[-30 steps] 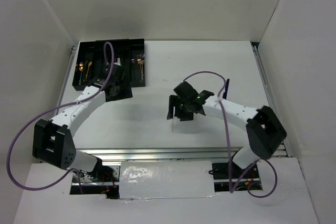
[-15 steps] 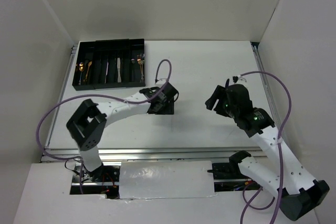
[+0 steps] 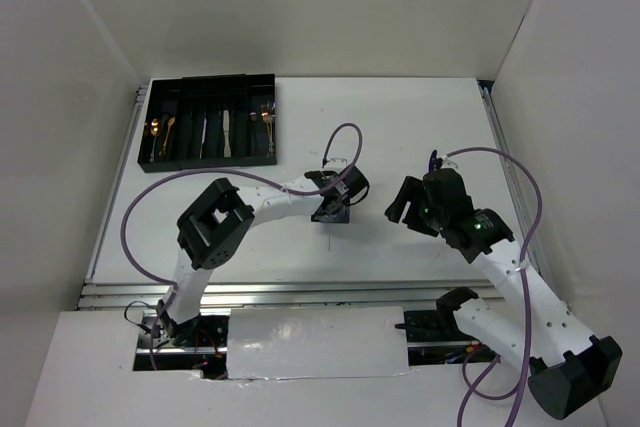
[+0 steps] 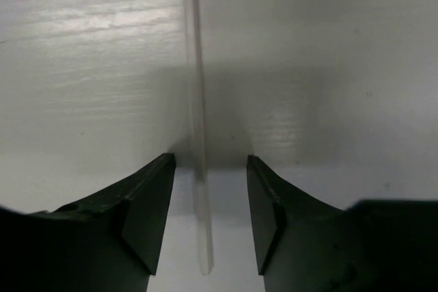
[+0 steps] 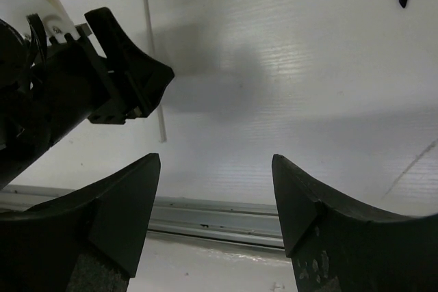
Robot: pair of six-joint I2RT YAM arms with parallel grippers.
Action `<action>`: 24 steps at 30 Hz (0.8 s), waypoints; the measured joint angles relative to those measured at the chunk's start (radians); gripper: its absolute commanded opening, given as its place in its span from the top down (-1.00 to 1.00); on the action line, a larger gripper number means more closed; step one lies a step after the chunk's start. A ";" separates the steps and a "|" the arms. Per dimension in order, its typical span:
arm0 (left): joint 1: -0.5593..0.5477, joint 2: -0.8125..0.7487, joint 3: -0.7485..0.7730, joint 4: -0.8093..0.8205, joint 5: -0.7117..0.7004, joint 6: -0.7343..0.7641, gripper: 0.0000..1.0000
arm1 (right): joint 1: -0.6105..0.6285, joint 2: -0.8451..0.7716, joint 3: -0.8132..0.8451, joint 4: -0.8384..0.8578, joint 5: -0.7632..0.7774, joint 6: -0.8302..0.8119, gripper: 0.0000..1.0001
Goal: Sort the eating utensils into containers
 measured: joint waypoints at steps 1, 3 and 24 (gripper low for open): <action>0.000 0.018 0.014 -0.005 -0.007 0.002 -0.13 | 0.000 -0.003 -0.004 0.004 -0.005 0.003 -0.48; 0.001 0.026 0.029 -0.018 -0.011 0.002 0.03 | 0.000 -0.008 -0.013 0.006 -0.012 0.007 -0.49; 0.142 -0.160 -0.010 -0.124 0.184 0.348 1.00 | -0.029 -0.040 -0.047 0.046 0.001 0.006 -0.49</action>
